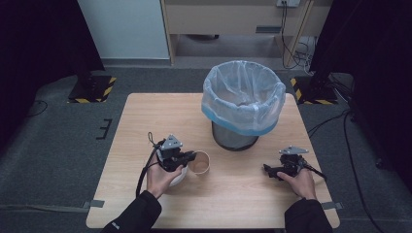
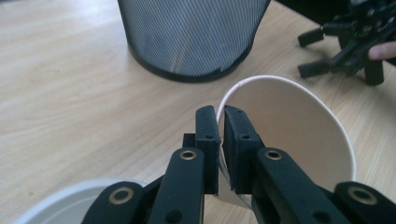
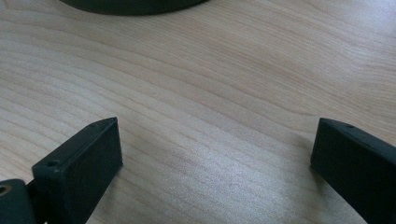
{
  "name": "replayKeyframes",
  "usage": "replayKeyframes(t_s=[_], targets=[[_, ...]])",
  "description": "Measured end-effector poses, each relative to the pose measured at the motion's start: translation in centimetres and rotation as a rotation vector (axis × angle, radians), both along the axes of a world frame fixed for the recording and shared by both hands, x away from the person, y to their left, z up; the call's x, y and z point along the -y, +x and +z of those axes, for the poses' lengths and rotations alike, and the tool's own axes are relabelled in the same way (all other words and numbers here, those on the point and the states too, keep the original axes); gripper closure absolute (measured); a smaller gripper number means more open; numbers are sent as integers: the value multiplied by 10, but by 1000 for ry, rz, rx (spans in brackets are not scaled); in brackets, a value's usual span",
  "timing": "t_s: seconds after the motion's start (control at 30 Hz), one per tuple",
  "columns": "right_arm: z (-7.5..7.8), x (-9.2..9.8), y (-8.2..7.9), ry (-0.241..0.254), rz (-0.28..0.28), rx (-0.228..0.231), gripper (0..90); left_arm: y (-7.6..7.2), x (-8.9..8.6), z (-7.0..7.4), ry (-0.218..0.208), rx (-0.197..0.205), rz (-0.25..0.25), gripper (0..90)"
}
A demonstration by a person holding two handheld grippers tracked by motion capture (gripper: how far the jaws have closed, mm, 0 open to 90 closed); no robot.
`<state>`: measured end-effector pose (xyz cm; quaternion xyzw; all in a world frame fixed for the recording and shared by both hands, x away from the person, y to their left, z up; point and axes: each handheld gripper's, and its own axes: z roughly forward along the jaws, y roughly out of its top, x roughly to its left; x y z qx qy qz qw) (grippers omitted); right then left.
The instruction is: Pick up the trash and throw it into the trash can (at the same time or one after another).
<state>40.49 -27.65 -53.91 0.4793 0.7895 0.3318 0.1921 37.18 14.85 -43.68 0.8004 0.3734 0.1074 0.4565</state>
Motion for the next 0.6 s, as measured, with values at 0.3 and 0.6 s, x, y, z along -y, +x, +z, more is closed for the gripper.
replayKeyframes(t_s=[0.3, 0.6], targets=[[0, 0, 0, -1, 1, 0, 22, -1, -12, 28, -41, 66, 29, 845], [0, 0, 0, -1, 1, 0, 22, -1, -17, 59, -60, 133, 46, 846]])
